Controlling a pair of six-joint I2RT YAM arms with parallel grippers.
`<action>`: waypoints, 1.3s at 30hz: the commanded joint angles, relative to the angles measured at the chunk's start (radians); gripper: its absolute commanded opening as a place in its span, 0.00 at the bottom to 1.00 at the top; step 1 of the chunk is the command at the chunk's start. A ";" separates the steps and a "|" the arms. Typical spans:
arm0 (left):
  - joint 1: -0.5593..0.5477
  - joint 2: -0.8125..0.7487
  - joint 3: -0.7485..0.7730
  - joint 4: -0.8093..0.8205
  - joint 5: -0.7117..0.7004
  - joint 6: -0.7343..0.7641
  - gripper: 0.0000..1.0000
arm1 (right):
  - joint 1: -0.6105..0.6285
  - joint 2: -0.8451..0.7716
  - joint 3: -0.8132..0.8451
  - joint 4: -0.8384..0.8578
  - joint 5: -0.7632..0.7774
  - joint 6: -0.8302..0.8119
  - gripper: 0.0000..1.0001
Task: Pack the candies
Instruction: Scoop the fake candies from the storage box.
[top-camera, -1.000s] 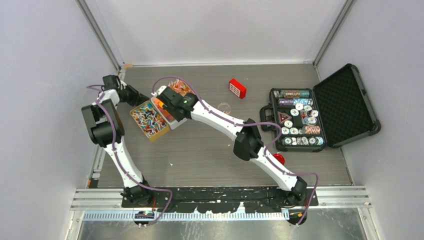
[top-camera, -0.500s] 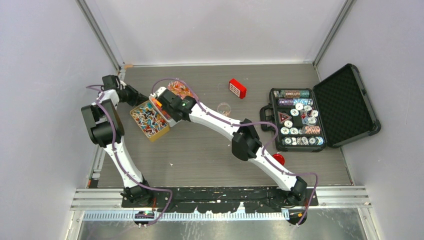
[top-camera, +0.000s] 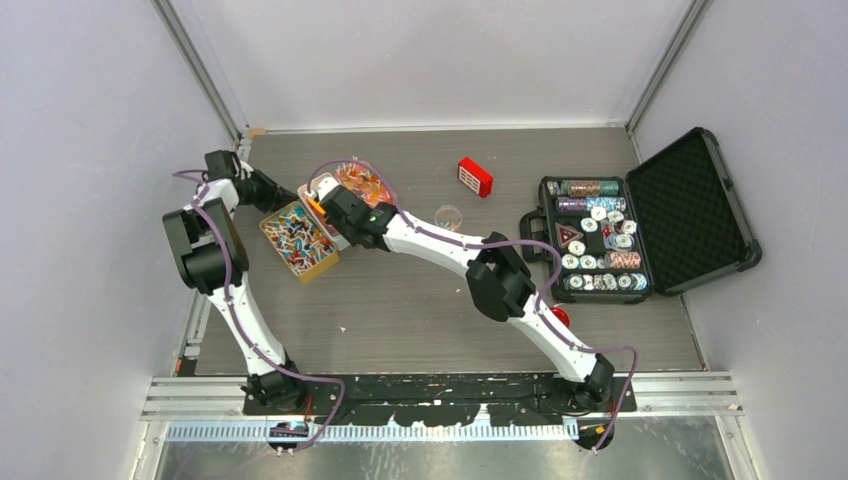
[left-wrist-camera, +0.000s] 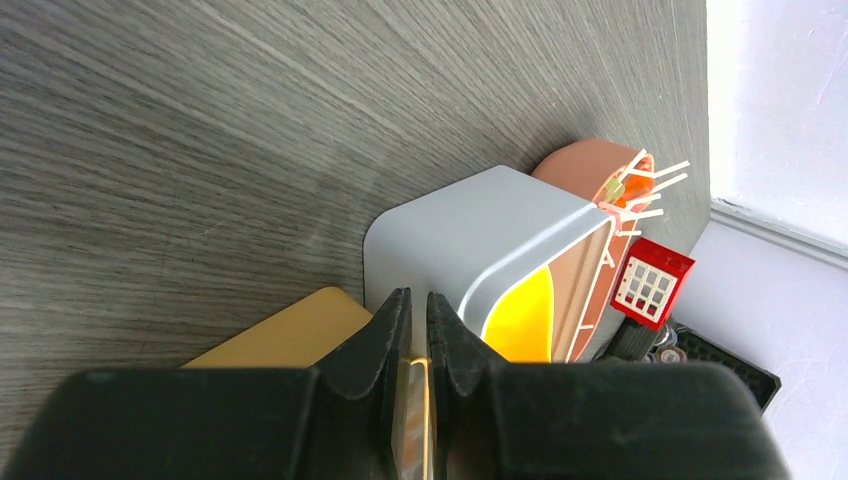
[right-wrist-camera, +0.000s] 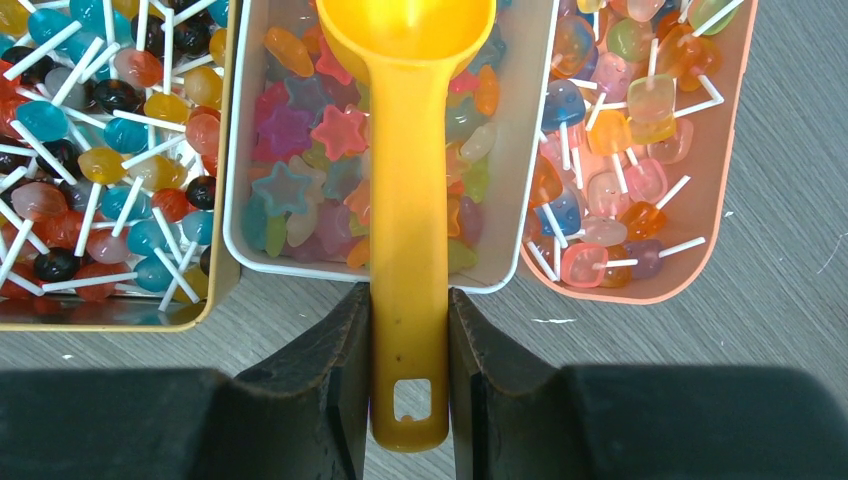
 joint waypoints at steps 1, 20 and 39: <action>-0.004 0.000 0.002 0.013 0.038 0.005 0.13 | -0.005 -0.065 -0.054 0.048 -0.019 -0.006 0.00; -0.005 -0.159 0.058 -0.072 -0.036 0.039 0.30 | -0.006 -0.351 -0.259 0.090 -0.051 -0.056 0.00; -0.067 -0.623 -0.178 -0.068 -0.102 0.095 0.68 | -0.025 -1.002 -0.698 -0.150 0.133 -0.274 0.00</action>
